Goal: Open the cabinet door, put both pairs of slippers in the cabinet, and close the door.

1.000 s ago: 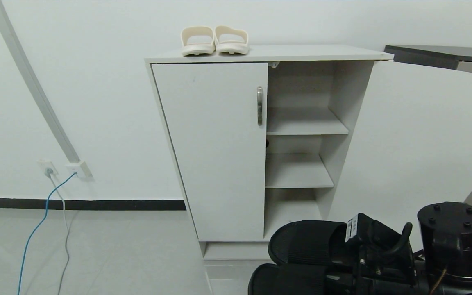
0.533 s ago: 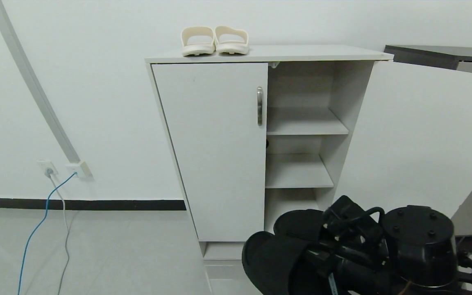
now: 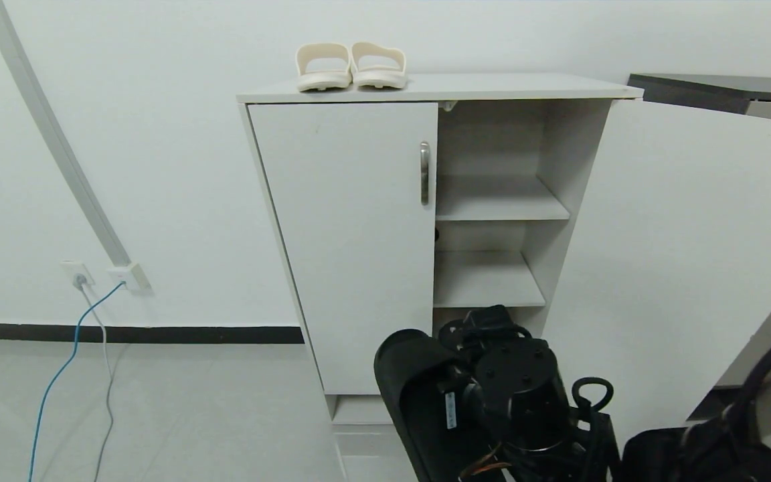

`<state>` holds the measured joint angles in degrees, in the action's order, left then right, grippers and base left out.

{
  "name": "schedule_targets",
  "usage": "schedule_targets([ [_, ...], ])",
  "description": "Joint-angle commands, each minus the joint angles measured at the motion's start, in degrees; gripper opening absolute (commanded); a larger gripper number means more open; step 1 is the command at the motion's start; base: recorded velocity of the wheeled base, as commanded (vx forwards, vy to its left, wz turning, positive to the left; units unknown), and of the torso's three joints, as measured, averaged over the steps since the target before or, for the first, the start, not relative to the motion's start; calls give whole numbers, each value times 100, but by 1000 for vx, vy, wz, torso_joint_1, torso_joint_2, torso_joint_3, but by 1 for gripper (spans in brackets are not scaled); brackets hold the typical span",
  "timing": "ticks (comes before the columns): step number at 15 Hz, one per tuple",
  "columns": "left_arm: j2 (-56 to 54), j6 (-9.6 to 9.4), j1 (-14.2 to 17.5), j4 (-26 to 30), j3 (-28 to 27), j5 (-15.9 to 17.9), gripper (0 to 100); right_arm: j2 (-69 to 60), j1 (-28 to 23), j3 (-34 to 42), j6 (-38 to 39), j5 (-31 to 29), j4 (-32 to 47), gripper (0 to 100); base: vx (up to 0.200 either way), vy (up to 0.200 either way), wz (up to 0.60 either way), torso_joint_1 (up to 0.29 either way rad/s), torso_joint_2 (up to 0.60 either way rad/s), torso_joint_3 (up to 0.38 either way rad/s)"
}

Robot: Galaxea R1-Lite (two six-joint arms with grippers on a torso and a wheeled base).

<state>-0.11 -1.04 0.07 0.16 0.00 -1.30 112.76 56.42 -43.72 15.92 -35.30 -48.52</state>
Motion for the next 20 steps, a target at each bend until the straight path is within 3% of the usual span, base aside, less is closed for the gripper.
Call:
schedule_targets([
  [1, 11, -2, 1, 2, 0, -1, 0, 598, 18, -462, 8, -600, -8, 0, 0, 0, 0, 0, 0, 0],
  [4, 11, -11, 1, 2, 0, -1, 0, 861, -122, -744, 8, -1312, -44, 0, 0, -67, 0, 1, -1, 1],
  [10, 20, -11, 1, 2, 0, -1, 0, 1011, -518, -744, -1, -1339, -237, 0, 0, -200, 0, 5, 0, 3],
  [15, 11, -2, 1, 2, 0, -1, 0, 1195, -614, -744, 8, -1330, -290, 0, 0, 0, 0, 0, 0, 0],
  [20, 11, 7, 1, 2, -9, -10, 0, 1793, -685, -832, -168, -1137, -1046, 0, 0, 0, 0, 0, 0, 0],
])
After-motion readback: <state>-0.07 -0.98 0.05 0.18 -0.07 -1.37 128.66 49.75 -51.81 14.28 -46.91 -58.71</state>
